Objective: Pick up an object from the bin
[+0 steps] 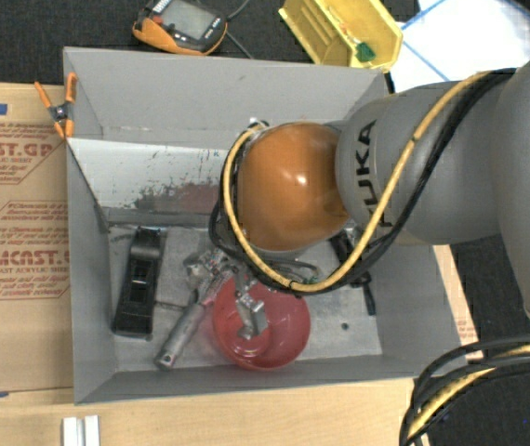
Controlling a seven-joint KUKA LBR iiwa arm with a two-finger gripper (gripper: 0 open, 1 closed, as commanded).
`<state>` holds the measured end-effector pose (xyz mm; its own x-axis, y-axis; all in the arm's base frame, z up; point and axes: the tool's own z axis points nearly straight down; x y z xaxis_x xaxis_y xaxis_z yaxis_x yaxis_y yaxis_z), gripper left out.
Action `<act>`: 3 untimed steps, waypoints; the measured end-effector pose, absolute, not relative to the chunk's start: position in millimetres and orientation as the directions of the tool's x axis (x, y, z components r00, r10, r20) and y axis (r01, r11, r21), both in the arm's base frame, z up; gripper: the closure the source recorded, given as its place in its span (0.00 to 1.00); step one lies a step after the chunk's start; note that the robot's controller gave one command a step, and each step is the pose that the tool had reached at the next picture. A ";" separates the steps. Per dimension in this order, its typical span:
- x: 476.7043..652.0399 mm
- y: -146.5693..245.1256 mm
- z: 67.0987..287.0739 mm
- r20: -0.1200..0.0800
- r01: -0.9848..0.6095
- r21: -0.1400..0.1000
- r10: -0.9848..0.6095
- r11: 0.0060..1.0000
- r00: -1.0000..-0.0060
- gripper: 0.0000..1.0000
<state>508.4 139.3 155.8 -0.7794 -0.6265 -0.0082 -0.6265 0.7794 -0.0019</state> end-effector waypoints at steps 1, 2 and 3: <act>515.6 131.3 79.0 -0.009 -0.494 0.003 -0.494 0.870 -0.870 0.00; 520.3 64.8 70.8 -0.022 -0.858 -0.016 -0.858 0.513 -0.513 0.00; 519.8 130.8 80.9 -0.026 -0.520 -0.002 -0.520 0.854 -0.854 1.00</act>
Offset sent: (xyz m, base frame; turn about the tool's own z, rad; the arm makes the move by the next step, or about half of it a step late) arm 0.0106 -0.0743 -0.0858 -0.3599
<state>519.8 130.8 80.9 -0.8540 -0.5196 -0.0260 -0.5198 0.8543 -0.0019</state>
